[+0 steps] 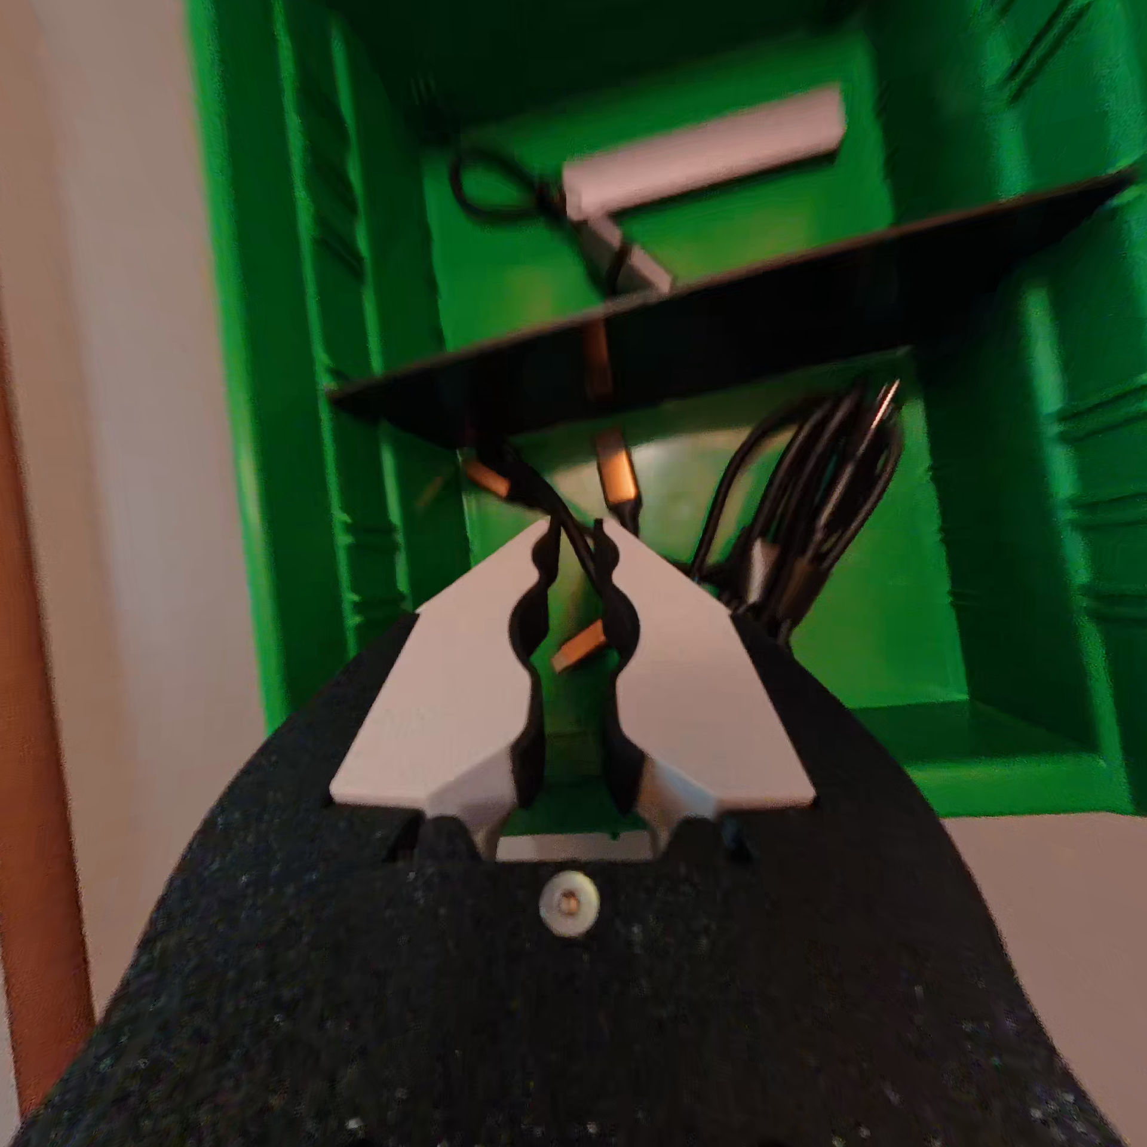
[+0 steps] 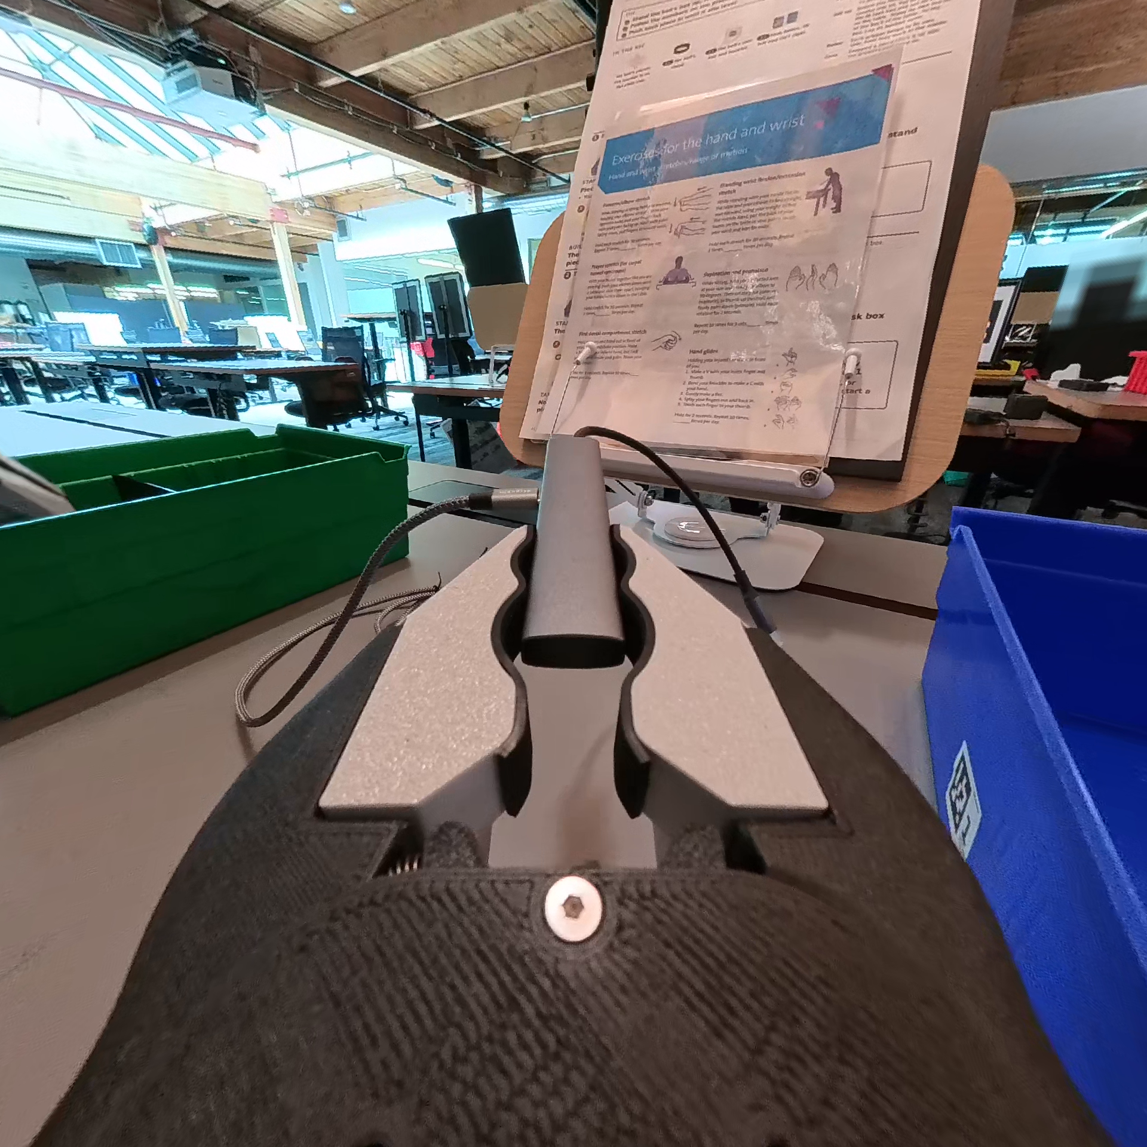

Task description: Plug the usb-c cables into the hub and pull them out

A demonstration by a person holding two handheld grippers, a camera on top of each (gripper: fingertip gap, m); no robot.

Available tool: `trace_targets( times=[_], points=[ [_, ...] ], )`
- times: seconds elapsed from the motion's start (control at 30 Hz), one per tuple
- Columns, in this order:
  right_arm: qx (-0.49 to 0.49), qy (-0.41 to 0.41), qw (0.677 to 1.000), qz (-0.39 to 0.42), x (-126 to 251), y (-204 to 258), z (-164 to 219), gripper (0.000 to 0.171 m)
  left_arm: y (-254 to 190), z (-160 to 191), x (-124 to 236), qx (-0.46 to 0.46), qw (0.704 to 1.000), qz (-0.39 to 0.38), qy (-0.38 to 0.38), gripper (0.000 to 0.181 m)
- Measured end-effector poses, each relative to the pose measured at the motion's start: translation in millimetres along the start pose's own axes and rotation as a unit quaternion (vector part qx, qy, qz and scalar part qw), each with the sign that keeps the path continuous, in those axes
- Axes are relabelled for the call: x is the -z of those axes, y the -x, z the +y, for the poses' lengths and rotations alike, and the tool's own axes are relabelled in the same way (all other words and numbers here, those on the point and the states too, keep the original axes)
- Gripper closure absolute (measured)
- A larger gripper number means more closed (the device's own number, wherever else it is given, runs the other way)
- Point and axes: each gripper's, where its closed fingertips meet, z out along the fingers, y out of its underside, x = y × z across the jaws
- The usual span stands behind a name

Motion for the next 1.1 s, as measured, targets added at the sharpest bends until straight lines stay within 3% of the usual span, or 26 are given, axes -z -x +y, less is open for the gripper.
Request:
trace_targets(
  times=[0.2, 0.33, 0.47, 0.6, 0.8, 0.9, 1.07, 1.1],
  points=[
    [0.005, -0.002, 1.000, -0.001, -1, 1, -2, 0.149, -21, -71, 81, -0.102, 0.971, -0.012, -0.214, 0.180],
    [-0.004, -0.002, 1.000, 0.004, 0, -4, -1, 0.149, -38, -100, 139, -0.162, 0.940, -0.028, -0.298, 0.180],
    [-0.008, -0.005, 1.000, 0.009, 1, -8, -1, 0.149, -108, -108, 179, -0.211, 0.909, 0.119, -0.340, 0.180],
    [-0.013, -0.001, 1.000, 0.010, 1, -13, 2, 0.149, -190, -71, 174, -0.275, 0.885, 0.292, -0.236, 0.180],
    [-0.011, 0.008, 1.000, 0.007, 0, -13, 6, 0.149, -261, 10, 103, -0.336, 0.861, 0.383, -0.010, 0.179],
    [-0.006, 0.011, 1.000, 0.004, -1, -11, 7, 0.149, -280, 28, 76, -0.340, 0.849, 0.402, 0.039, 0.179],
    [-0.006, 0.012, 1.000, 0.000, -2, -10, 8, 0.149, -306, 38, 67, -0.302, 0.816, 0.487, 0.082, 0.178],
    [-0.006, 0.012, 1.000, 0.000, -2, -9, 8, 0.149, -309, 36, 63, -0.293, 0.817, 0.489, 0.084, 0.171]
  ],
)
